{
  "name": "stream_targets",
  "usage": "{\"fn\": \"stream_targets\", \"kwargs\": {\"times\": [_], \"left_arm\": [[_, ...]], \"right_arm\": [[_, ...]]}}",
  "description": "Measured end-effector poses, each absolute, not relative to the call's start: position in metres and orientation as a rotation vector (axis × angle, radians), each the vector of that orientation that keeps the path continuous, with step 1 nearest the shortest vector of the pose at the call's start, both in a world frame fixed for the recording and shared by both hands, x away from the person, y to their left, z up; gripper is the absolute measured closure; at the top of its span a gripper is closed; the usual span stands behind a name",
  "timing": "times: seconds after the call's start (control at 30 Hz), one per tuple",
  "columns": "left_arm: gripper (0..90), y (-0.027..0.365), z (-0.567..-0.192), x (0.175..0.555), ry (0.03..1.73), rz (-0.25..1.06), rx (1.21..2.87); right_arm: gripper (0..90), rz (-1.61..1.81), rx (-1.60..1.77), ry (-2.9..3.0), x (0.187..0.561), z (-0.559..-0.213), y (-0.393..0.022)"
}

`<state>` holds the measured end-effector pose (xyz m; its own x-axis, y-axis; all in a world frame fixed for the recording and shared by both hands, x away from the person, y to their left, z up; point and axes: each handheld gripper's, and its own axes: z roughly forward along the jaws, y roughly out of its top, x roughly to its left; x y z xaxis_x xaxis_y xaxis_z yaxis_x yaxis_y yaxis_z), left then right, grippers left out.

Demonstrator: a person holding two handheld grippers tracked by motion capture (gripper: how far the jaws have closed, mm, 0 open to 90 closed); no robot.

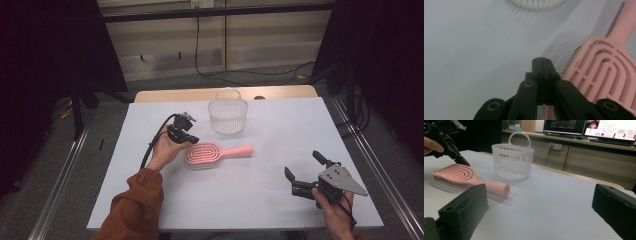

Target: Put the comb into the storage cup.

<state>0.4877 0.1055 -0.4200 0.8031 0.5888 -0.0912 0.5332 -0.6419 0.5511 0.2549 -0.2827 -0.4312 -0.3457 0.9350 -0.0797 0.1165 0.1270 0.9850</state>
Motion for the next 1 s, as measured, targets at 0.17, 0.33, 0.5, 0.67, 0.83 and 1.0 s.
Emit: {"fn": "stream_targets", "kwargs": {"times": [0.17, 0.33, 0.5, 0.67, 0.83, 1.0], "left_arm": [[90.0, 0.105, -0.419, 0.484, 0.819, 0.130, 2.418], [90.0, 0.105, -0.418, 0.481, 0.816, 0.127, 2.423], [90.0, 0.108, -0.421, 0.479, 0.807, 0.125, 2.402], [90.0, 0.113, -0.423, 0.477, 0.826, 0.104, 2.401], [90.0, 0.115, -0.422, 0.473, 0.819, 0.084, 2.391], [90.0, 0.116, -0.424, 0.469, 0.813, 0.080, 2.385]], "right_arm": [[0.0, 1.308, 1.046, 1.615, 0.255, -0.431, -0.283], [0.0, 1.310, 1.047, 1.615, 0.255, -0.431, -0.283], [0.0, 1.310, 1.048, 1.616, 0.255, -0.431, -0.283], [0.0, 1.309, 1.048, 1.614, 0.255, -0.431, -0.282], [0.0, 1.309, 1.049, 1.614, 0.255, -0.432, -0.282], [0.0, 1.310, 1.048, 1.615, 0.256, -0.432, -0.282]]}}
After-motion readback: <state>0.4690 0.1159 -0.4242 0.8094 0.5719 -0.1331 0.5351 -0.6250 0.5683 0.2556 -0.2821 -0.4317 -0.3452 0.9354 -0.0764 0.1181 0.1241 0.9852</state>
